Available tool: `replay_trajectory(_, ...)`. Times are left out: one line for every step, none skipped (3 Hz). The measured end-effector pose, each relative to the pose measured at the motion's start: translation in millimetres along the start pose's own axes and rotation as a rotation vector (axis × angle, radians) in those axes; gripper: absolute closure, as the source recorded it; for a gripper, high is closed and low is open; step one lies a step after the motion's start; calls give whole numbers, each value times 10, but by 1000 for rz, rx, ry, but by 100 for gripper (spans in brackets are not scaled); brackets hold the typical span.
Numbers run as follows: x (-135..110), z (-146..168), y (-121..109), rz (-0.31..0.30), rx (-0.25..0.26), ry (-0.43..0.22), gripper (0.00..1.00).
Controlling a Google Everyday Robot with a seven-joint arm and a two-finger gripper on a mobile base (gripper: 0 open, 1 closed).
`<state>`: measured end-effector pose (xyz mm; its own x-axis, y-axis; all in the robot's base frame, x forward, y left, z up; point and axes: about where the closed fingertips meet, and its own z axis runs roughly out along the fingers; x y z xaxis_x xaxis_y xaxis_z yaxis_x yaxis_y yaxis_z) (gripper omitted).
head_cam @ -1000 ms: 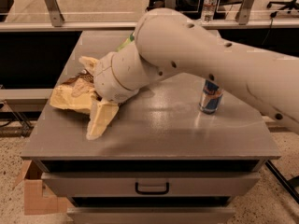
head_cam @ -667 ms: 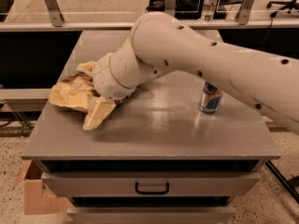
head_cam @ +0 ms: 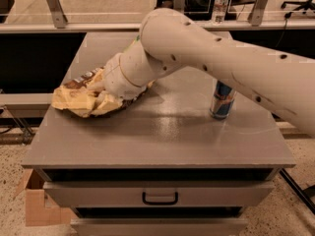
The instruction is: Pick brown chip bag
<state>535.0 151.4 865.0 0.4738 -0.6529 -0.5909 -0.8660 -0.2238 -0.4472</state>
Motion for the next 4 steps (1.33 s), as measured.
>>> replay_trajectory(-28, -90, -201, 52, 4, -25, 88)
replay_trajectory(-122, -385, -562, 114, 53, -95, 100)
replay_trajectory(-373, -968, -1033, 137, 118, -205, 100)
replay_trajectory(-373, -967, -1033, 137, 118, -205, 100)
